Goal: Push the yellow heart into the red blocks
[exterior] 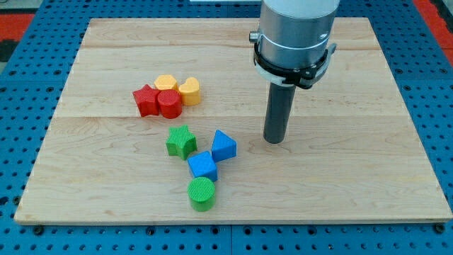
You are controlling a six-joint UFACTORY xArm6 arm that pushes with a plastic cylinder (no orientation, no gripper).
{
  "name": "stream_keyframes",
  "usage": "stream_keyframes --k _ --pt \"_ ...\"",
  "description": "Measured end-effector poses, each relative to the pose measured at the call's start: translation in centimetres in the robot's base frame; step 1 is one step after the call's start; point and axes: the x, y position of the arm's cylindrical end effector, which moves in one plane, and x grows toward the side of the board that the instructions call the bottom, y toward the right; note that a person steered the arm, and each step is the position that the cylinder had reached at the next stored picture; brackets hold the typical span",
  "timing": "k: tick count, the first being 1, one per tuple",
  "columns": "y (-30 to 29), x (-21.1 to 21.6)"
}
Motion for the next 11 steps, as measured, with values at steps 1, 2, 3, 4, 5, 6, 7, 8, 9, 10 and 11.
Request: stream_keyframes --k 1,2,3,4,5,6,7,8,9,10,11 --pt "0.0 0.0" --pt "0.0 0.0" --pt "0.0 0.0" --pt "0.3 -0.1" --pt "-0.1 -2.9" --pt "-0.8 -4.1" --pt "-4.8 -6.4" --pt "-7.8 -10.9" --pt "-10.9 -11.2" --pt "-17.1 -9.0" --pt "-18.8 -6.1"
